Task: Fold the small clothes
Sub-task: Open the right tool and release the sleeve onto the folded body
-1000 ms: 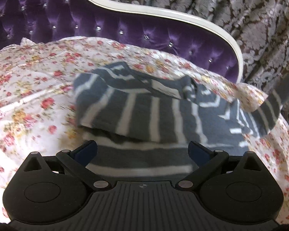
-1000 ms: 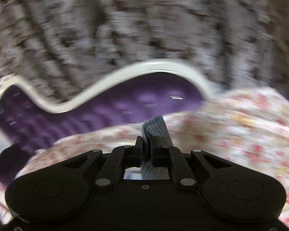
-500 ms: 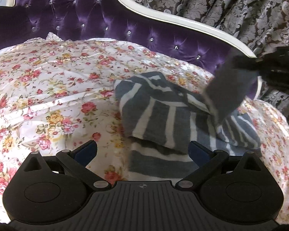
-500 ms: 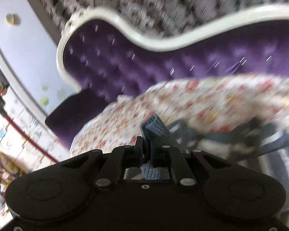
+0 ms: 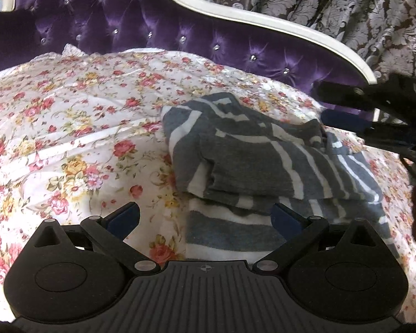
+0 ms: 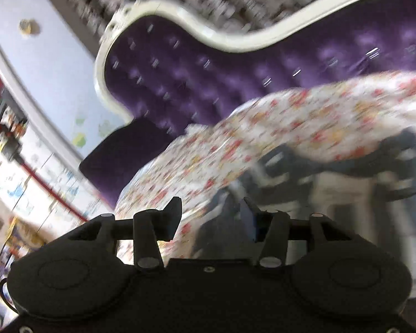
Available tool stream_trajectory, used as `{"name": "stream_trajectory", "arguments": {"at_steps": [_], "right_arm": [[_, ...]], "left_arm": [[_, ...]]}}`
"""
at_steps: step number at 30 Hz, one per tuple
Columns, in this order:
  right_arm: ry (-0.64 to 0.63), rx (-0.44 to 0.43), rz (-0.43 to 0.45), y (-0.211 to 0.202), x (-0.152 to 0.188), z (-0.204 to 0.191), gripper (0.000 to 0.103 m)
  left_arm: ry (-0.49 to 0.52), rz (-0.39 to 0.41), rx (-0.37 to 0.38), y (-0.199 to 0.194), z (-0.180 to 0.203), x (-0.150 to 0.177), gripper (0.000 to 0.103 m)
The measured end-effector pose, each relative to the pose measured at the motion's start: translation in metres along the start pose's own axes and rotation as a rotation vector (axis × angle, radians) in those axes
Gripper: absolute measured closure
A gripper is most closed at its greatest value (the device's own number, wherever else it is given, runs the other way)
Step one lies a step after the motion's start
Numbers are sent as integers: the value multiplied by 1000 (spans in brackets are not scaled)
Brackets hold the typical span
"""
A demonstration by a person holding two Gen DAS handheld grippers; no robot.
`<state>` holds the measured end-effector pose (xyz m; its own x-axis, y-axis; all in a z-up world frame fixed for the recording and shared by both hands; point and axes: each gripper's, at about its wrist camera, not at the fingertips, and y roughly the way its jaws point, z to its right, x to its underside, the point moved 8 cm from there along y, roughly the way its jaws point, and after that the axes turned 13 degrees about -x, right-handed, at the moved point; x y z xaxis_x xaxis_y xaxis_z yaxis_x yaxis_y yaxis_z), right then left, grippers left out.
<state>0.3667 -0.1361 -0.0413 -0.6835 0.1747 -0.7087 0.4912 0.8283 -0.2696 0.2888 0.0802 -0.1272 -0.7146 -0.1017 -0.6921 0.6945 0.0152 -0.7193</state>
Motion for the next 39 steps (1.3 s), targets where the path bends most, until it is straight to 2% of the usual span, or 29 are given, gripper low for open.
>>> {"name": "stream_trajectory", "arguments": {"at_steps": [2, 6, 8, 10, 12, 17, 19, 26, 27, 28, 30, 33, 36, 39], "right_arm": [[12, 74, 52, -28, -5, 24, 47], [42, 294, 142, -90, -5, 82, 47], [77, 388, 180, -115, -3, 109, 47], [94, 444, 202, -133, -1, 126, 47], [92, 482, 203, -141, 2, 136, 47], [57, 498, 145, -127, 8, 144, 47], [49, 486, 119, -120, 11, 145, 47], [25, 450, 69, -94, 15, 150, 49], [24, 455, 53, -91, 17, 151, 61], [14, 474, 41, -90, 19, 151, 91], [-34, 518, 26, -93, 19, 145, 93], [-76, 628, 11, -107, 22, 147, 94], [-34, 606, 12, -113, 25, 153, 93], [-39, 589, 18, -114, 23, 150, 75]], "left_arm": [[14, 19, -1, -2, 4, -2, 1], [56, 70, 3, -5, 18, -12, 1], [69, 71, 11, -1, 26, -19, 1], [97, 76, 13, 6, 35, -25, 1], [132, 69, -19, 19, 38, -25, 1], [122, -14, -68, 56, 25, -12, 0], [138, 7, -70, 55, 24, -13, 0], [139, -1, -64, 56, 23, -14, 0], [137, -1, -64, 56, 24, -14, 0], [135, 0, -62, 55, 25, -14, 0], [134, 4, -57, 55, 26, -16, 0], [138, 6, -45, 54, 29, -15, 0], [147, 8, -58, 57, 31, -14, 0], [147, 8, -62, 58, 30, -14, 0]]}}
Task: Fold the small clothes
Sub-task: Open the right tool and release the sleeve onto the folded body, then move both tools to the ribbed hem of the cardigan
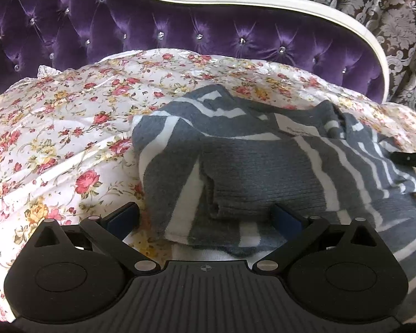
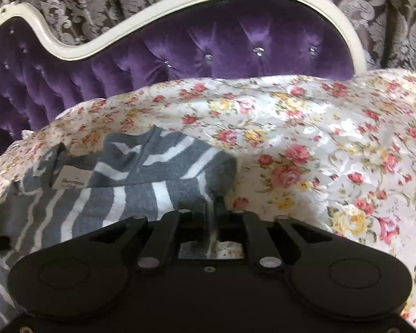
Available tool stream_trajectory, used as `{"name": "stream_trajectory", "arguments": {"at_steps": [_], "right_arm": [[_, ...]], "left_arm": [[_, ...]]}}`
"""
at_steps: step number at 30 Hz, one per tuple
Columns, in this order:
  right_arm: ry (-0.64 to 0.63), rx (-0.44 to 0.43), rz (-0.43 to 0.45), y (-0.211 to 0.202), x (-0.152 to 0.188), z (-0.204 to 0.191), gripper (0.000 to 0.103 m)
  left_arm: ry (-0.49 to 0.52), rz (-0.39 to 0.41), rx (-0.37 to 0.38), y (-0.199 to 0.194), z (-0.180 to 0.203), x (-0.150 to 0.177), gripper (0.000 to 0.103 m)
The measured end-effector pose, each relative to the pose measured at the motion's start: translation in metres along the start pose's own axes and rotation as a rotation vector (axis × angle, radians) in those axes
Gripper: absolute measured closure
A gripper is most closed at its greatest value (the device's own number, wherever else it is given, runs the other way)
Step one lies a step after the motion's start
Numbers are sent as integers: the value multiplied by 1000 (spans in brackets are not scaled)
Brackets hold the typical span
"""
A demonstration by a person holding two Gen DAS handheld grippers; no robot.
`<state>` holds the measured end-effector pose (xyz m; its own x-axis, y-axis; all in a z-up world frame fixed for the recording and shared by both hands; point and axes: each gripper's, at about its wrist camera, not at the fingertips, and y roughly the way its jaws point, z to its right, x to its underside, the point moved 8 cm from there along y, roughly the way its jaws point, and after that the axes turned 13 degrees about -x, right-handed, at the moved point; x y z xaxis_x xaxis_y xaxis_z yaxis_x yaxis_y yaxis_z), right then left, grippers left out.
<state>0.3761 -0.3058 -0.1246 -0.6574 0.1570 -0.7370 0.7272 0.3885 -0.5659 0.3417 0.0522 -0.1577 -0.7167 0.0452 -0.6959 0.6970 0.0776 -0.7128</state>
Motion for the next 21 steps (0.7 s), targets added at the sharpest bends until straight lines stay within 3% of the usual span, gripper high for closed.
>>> {"name": "stream_trajectory", "arguments": {"at_steps": [1, 3, 8, 12, 13, 20, 21], "right_arm": [[14, -5, 3, -1, 0, 1, 59], [46, -5, 21, -6, -2, 4, 44], [-7, 28, 22, -19, -5, -3, 42], [-82, 47, -154, -12, 17, -9, 42], [-117, 56, -149, -14, 17, -10, 41], [-151, 102, -184, -13, 15, -4, 24], [-155, 104, -191, -12, 17, -5, 18]], "left_arm": [[0, 1, 0, 0, 0, 0, 0], [2, 2, -2, 0, -1, 1, 0], [15, 4, -13, 0, 0, 3, 0], [11, 7, -8, 0, 0, 3, 0], [11, 8, -8, 0, 0, 3, 0], [13, 22, -12, 0, 0, 3, 0], [20, 27, -13, 0, 1, 4, 0]]}}
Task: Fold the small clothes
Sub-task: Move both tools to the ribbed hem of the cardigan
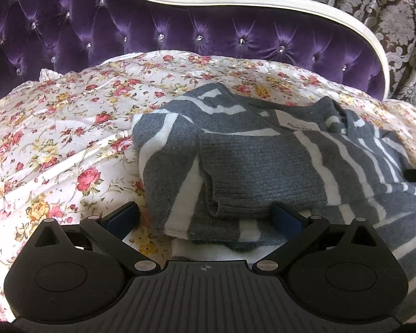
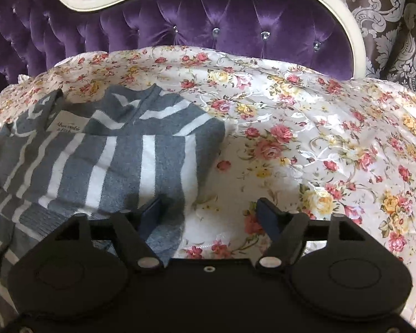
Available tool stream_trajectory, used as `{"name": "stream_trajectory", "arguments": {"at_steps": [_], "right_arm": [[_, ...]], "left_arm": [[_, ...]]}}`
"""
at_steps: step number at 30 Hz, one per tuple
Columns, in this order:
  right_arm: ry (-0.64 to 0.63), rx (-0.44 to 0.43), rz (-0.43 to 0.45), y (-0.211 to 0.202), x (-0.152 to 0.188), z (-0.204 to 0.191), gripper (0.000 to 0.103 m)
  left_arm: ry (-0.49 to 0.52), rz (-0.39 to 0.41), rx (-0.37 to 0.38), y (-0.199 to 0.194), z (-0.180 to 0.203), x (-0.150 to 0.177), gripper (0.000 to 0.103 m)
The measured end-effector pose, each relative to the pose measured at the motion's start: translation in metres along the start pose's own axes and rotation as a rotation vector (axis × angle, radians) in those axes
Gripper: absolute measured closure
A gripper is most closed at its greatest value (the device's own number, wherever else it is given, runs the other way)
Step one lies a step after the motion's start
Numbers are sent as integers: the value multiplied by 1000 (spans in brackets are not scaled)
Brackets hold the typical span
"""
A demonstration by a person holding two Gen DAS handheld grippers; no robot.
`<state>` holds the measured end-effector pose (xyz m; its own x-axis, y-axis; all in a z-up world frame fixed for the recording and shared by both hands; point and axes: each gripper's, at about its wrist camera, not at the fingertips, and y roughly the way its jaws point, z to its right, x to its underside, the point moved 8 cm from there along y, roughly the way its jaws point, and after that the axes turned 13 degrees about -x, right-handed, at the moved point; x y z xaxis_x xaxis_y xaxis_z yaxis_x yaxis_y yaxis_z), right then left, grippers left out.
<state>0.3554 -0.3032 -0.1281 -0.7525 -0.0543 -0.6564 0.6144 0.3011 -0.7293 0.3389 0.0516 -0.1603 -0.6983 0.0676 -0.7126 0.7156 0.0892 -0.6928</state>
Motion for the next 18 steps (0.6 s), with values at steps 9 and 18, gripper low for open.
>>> {"name": "stream_trajectory", "arguments": {"at_steps": [9, 18], "right_arm": [[14, -16, -22, 6, 7, -3, 1], [75, -42, 45, -9, 5, 4, 9]], "left_arm": [[5, 21, -4, -3, 5, 1, 0], [-61, 46, -21, -31, -18, 4, 2]]}}
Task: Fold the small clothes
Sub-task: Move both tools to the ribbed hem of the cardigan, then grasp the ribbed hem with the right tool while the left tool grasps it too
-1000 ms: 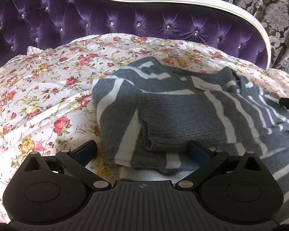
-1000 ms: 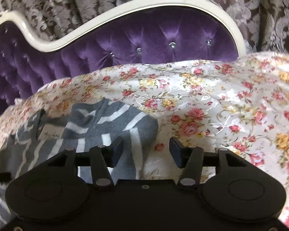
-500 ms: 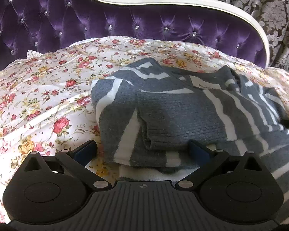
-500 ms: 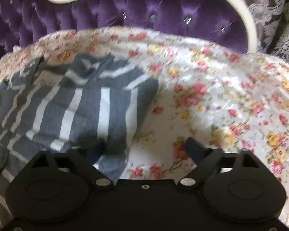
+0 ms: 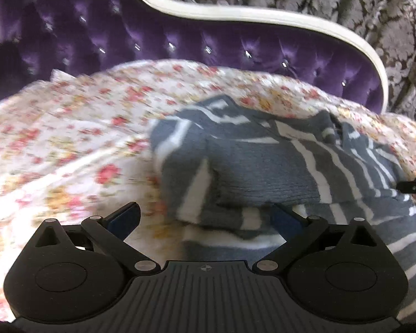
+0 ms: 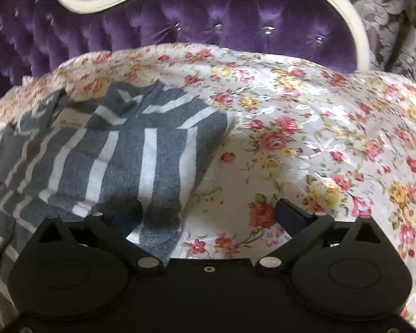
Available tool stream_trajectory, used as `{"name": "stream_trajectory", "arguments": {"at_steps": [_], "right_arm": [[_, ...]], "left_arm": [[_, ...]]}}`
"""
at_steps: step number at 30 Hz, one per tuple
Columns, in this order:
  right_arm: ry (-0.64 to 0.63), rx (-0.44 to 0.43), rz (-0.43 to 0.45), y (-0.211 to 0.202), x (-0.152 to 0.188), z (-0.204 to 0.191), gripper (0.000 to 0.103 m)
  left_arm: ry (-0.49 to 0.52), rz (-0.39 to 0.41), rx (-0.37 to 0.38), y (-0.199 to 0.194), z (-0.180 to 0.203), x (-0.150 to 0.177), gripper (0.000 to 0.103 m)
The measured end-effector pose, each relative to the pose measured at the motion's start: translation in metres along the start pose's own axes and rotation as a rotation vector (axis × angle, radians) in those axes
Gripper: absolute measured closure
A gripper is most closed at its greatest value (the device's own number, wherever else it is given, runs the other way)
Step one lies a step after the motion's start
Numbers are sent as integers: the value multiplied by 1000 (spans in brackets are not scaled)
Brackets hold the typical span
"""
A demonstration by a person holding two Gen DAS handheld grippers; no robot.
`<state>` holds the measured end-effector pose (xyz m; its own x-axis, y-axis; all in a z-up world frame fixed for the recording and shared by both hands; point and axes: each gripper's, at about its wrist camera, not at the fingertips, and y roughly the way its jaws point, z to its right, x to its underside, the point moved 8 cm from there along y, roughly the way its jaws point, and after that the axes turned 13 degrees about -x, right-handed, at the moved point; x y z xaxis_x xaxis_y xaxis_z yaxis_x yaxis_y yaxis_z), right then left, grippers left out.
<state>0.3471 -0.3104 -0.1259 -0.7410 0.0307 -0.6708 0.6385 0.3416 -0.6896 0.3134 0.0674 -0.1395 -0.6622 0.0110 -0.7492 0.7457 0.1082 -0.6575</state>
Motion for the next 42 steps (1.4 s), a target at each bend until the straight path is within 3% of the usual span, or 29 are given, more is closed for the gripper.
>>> {"name": "stream_trajectory", "arguments": {"at_steps": [2, 8, 16, 18, 20, 31, 42], "right_arm": [[78, -11, 34, -14, 0, 2, 16], [141, -132, 136, -76, 25, -27, 16], [136, -247, 89, -131, 88, -72, 16], [153, -270, 68, -139, 103, -79, 16], [158, -283, 34, -142, 117, -85, 16], [190, -250, -111, -138, 169, -96, 16], [227, -308, -121, -132, 178, -107, 16]], "left_arm": [[-19, 24, -22, -19, -9, 1, 2], [-8, 35, -23, -74, -24, 23, 2], [-45, -37, 46, -124, -25, 79, 3], [-48, -53, 60, -132, -21, 92, 12], [-37, -69, 79, -137, -16, 103, 18], [-45, -116, 86, -150, -14, 142, 18], [-58, -173, 132, -143, -6, 158, 19]]}}
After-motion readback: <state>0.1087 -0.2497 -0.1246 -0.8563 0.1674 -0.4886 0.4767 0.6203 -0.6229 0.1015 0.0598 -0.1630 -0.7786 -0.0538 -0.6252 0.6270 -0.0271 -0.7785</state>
